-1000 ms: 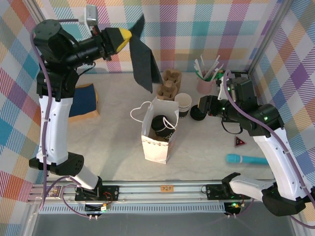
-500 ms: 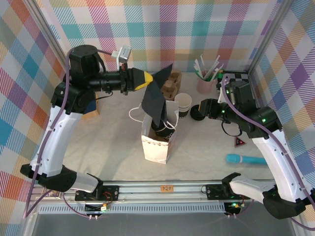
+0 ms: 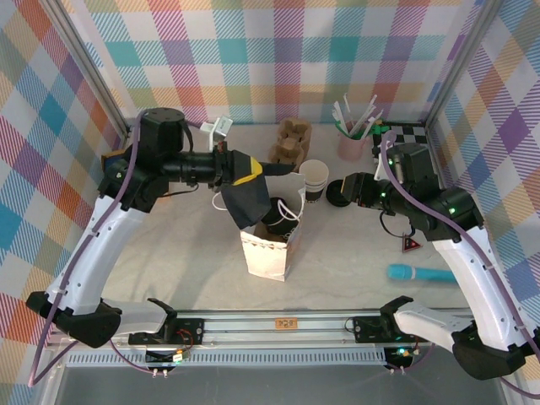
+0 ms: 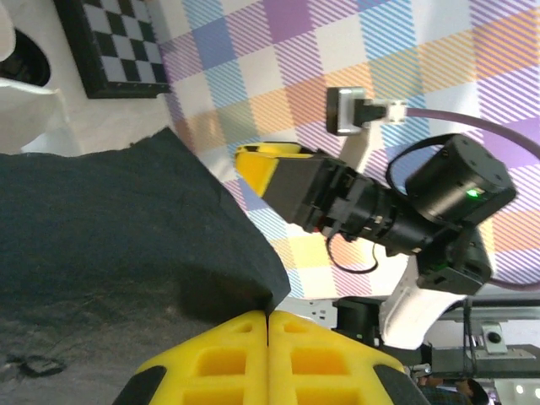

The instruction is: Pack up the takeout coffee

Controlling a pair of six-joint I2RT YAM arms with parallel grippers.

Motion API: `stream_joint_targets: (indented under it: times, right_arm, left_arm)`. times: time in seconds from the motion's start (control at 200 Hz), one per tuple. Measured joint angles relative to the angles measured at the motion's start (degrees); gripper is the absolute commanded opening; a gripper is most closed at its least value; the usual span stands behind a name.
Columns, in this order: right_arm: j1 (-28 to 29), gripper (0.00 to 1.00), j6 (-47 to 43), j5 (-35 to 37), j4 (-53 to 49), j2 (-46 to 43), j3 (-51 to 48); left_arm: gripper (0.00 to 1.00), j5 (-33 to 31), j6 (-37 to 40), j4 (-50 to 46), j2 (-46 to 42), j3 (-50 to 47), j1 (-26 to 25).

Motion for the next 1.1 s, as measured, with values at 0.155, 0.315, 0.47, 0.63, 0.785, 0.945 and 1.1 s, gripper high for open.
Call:
stream_joint_targets:
  times: [0.155,0.315,0.47,0.63,0.785,0.945,1.1]
  right_arm:
    - [-0.07,0.39,0.68,0.0,0.02,-0.33,-0.52]
    - [-0.22,0.39,0.74,0.0,0.2,-0.33,-0.52]
    - [-0.26,0.39,0.96,0.0,0.28,-0.33,-0.74]
    - [-0.26,0.39,1.16,0.0,0.39,-0.55,-1.31]
    - [-0.26,0.39,1.38,0.02,0.42,-1.31,-1.53]
    - [-0.26,0.39,2.05,0.04,0.44,-2.4,-2.03]
    - [-0.26,0.4,2.27,0.04,0.46,-3.13,-2.78]
  left_arm:
    - [0.0,-0.81,0.46,0.02,-0.02,-3.26,0.0]
    - [0.0,-1.09,0.52,0.17,-0.13,-4.85,-0.02]
    - [0.0,-2.27,1.31,-0.28,-0.59,-6.14,-0.07]
    - [0.0,-3.04,1.4,-0.42,-1.27,-7.85,-0.66]
    - [0.0,-3.93,1.31,0.02,-1.05,-8.02,-2.56]
    - [0.0,-4.31,1.22,0.72,0.7,-8.02,-6.25]
    - [0.0,-4.33,-1.73,6.49,1.29,-11.54,-7.08]
